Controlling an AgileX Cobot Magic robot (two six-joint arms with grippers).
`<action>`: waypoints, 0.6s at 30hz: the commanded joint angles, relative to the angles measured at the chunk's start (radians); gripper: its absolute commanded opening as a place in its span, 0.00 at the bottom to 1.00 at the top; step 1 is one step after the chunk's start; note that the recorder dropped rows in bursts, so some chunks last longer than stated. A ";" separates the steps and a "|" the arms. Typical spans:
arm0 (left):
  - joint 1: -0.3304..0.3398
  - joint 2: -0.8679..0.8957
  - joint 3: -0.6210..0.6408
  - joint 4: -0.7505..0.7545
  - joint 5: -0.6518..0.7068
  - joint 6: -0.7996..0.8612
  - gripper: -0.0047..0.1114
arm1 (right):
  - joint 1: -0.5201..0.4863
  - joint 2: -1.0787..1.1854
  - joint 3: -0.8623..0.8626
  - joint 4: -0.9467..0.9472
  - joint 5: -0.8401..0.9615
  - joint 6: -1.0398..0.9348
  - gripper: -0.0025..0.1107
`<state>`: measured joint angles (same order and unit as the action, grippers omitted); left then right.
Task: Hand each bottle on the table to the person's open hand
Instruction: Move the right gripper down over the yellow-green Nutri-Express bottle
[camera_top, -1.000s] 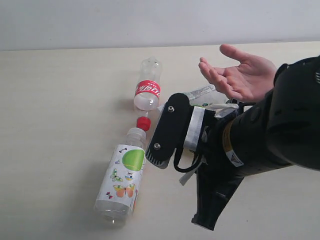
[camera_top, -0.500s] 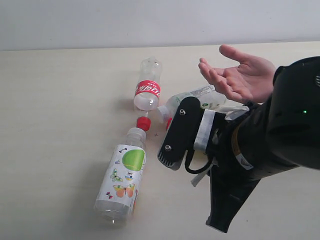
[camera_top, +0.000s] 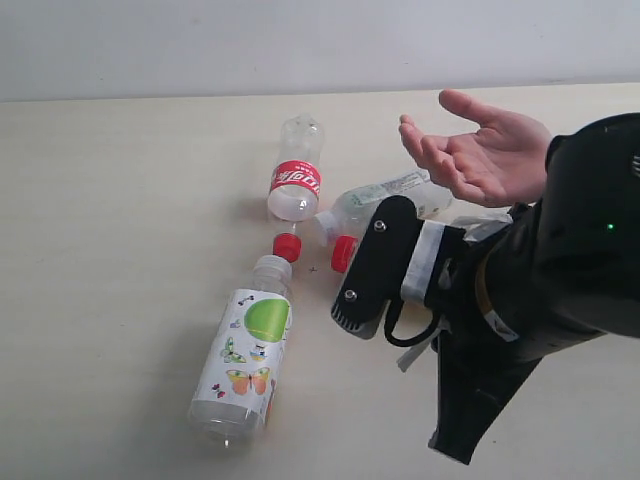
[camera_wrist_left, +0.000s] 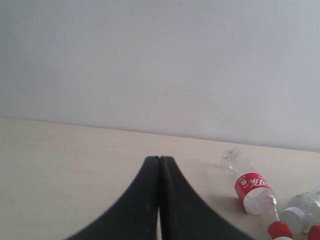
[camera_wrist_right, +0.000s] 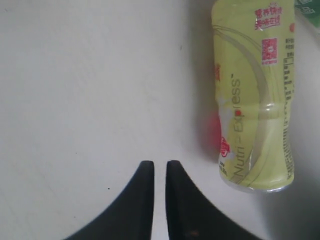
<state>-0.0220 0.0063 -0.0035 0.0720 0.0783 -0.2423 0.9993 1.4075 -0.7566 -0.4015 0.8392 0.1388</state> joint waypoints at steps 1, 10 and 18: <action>0.002 -0.006 0.004 0.003 -0.001 0.001 0.04 | 0.001 0.002 0.002 -0.058 0.011 0.019 0.11; 0.002 -0.006 0.004 0.003 -0.001 0.001 0.04 | 0.001 0.003 0.066 -0.270 -0.047 0.095 0.41; 0.002 -0.006 0.004 0.003 -0.001 0.001 0.04 | 0.001 0.016 0.071 -0.278 -0.170 0.202 0.67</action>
<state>-0.0220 0.0063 -0.0035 0.0720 0.0783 -0.2423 0.9993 1.4096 -0.6920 -0.6721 0.6699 0.2820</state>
